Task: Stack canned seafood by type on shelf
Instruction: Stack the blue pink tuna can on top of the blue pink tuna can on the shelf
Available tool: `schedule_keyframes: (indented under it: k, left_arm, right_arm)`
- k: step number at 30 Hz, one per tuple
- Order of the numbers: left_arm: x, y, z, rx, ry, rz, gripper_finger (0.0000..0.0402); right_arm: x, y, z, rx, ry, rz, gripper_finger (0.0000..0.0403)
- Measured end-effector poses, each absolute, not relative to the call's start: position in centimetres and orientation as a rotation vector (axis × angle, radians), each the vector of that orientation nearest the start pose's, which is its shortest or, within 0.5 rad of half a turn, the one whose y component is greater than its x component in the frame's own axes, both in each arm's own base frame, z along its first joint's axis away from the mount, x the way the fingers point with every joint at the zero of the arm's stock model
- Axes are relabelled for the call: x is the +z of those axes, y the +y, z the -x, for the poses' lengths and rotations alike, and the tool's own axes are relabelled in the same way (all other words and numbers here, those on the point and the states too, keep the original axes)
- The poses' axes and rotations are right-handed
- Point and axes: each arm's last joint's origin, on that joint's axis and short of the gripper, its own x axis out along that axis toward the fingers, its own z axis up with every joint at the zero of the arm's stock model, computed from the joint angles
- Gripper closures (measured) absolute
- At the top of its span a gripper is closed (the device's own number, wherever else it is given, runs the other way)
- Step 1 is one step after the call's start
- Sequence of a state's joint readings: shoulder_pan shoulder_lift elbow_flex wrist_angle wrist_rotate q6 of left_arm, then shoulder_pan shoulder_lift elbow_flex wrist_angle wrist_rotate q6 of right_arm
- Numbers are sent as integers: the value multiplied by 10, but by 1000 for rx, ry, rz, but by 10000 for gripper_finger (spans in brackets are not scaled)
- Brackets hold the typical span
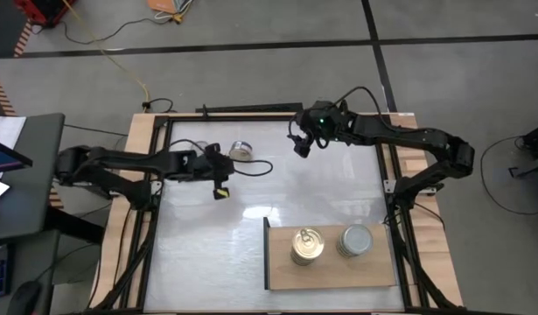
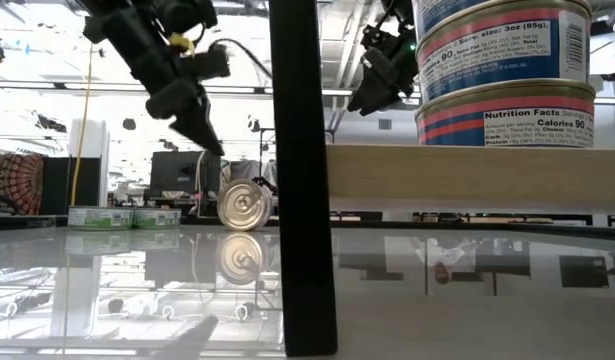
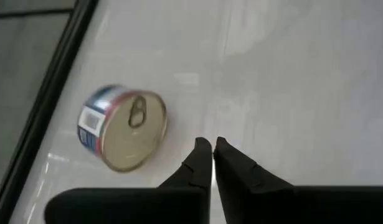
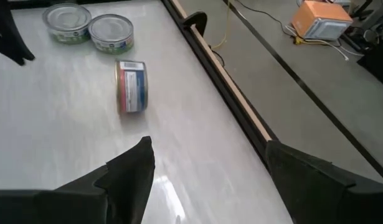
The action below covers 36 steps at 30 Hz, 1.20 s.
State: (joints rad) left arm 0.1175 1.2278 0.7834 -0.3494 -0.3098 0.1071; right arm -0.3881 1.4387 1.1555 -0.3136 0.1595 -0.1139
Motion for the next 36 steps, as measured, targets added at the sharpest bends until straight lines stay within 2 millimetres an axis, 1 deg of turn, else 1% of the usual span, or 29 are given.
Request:
schedule_keyframes:
  k: [3, 6, 9, 11, 15, 18, 21, 24, 27, 31, 36]
  left_arm:
    - [235, 31, -244, 342, 784, -180, 361]
    - [233, 26, -252, 335, 760, -197, 325]
    - [227, 24, -259, 350, 762, -229, 288]
    - [224, 24, -262, 378, 760, -257, 266]
    - [227, 26, -264, 488, 728, -302, 234]
    - [233, 27, -266, 499, 676, -320, 226]
    - [239, 27, -270, 482, 620, -351, 226]
    - [240, 26, -271, 461, 618, -410, 227]
    - [241, 27, -270, 491, 626, -445, 226]
    - [243, 30, -270, 620, 585, -368, 223]
    - [246, 30, -271, 636, 557, -363, 208]
  right_arm:
    - [299, -120, -291, -481, 652, 42, 72]
    - [297, -114, -287, -468, 658, 50, 72]
    - [296, -110, -277, -474, 609, 51, 72]
    - [294, -109, -267, -483, 587, 52, 72]
    - [290, -108, -248, -513, 521, 58, 72]
    - [293, -108, -239, -527, 474, 75, 72]
    - [297, -106, -236, -526, 460, 78, 72]
    - [296, -103, -238, -509, 463, 67, 72]
    - [288, -98, -244, -482, 508, 54, 72]
    - [278, -93, -249, -446, 573, 73, 72]
    - [283, -92, -245, -452, 554, 75, 72]
